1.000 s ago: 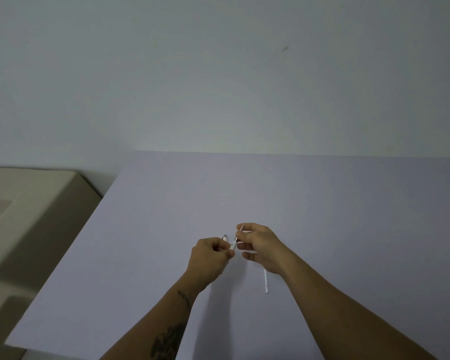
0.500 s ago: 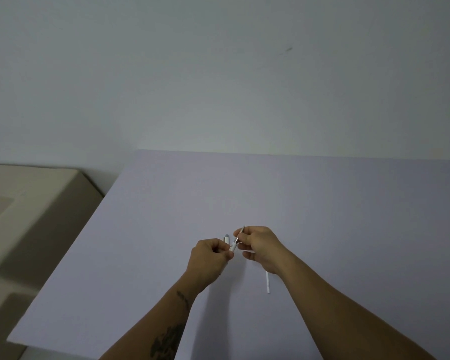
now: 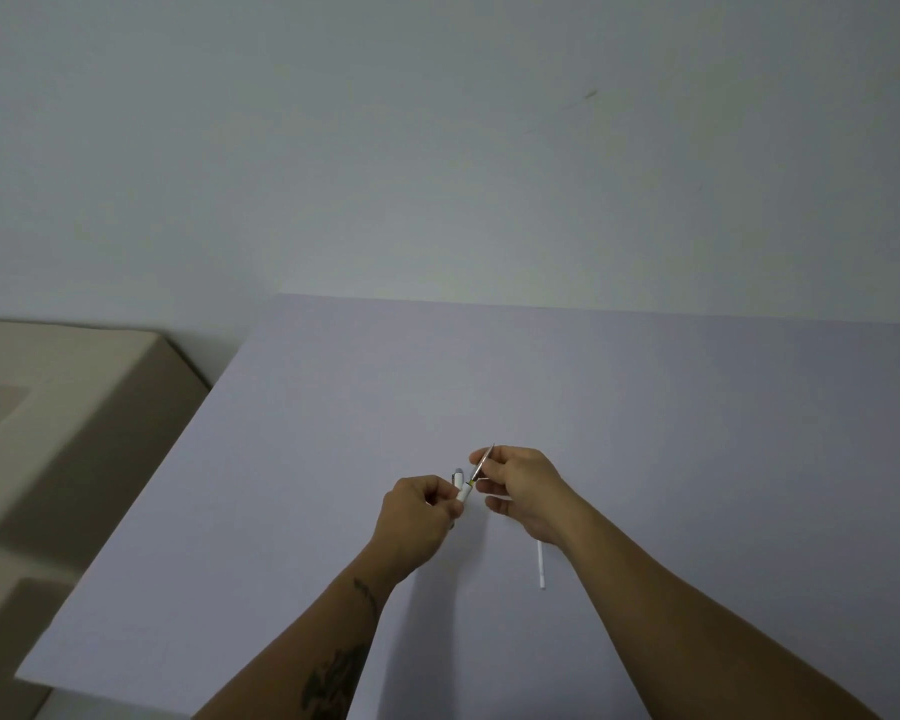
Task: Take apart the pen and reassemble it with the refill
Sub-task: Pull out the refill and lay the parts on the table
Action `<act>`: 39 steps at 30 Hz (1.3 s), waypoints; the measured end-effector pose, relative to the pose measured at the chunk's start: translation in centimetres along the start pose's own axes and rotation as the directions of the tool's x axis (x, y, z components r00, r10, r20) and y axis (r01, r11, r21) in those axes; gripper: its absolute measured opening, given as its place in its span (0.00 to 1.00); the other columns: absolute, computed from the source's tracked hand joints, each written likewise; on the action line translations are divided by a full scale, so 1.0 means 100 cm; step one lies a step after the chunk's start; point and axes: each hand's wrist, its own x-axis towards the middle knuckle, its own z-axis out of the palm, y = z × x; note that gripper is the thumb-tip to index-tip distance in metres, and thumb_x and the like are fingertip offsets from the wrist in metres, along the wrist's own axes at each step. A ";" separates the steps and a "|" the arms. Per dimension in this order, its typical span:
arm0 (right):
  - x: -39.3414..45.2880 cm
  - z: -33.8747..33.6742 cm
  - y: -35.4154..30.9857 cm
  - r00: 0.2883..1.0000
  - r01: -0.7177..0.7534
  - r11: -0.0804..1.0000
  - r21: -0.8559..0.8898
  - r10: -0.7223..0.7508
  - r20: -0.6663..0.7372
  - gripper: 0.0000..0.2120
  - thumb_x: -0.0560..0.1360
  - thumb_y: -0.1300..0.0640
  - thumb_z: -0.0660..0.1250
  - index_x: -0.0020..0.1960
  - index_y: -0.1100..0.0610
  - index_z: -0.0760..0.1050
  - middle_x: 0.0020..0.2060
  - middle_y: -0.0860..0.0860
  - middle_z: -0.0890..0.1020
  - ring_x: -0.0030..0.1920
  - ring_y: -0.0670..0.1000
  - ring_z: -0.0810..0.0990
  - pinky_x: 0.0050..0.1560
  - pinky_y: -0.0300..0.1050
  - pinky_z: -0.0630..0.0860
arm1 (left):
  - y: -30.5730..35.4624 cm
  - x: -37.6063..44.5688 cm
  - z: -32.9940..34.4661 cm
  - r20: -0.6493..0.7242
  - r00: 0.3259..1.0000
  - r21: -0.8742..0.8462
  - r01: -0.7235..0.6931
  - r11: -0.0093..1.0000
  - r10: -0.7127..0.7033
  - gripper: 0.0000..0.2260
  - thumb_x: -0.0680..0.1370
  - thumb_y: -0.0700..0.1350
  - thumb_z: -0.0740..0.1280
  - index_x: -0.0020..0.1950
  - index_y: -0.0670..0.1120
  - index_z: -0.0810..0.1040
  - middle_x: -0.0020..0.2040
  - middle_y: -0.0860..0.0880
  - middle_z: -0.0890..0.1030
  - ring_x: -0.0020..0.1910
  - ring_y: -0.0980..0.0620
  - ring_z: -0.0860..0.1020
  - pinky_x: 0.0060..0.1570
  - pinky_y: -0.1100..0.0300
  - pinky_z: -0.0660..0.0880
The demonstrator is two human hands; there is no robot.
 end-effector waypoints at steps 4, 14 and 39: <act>0.005 0.001 -0.006 0.999 0.016 0.999 0.047 -0.014 -0.040 0.10 0.80 0.61 0.62 0.51 0.56 0.83 0.45 0.53 0.82 0.45 0.51 0.81 0.43 0.44 0.79 | -0.004 0.003 -0.003 0.004 1.000 0.011 0.008 1.000 -0.008 0.05 0.76 0.41 0.69 0.43 0.47 0.84 0.37 0.47 0.83 0.31 0.55 0.77 0.30 0.65 0.74; 0.043 -0.007 -0.014 0.937 0.121 0.977 -0.175 -0.171 -0.305 0.11 0.75 0.58 0.67 0.37 0.61 0.83 0.33 0.55 0.81 0.33 0.52 0.76 0.37 0.46 0.74 | -0.025 0.012 -0.014 -0.015 0.996 0.002 0.089 0.996 -0.089 0.06 0.75 0.40 0.67 0.39 0.45 0.81 0.36 0.46 0.82 0.32 0.51 0.76 0.33 0.59 0.76; 0.044 0.016 0.032 0.974 -0.056 0.938 -0.341 -0.024 -0.225 0.09 0.71 0.64 0.66 0.45 0.55 0.84 0.39 0.53 0.85 0.37 0.50 0.81 0.37 0.41 0.77 | -0.036 0.030 -0.025 0.114 0.991 0.026 0.063 0.998 -0.065 0.04 0.74 0.42 0.69 0.39 0.48 0.81 0.37 0.48 0.83 0.33 0.52 0.78 0.42 0.52 0.81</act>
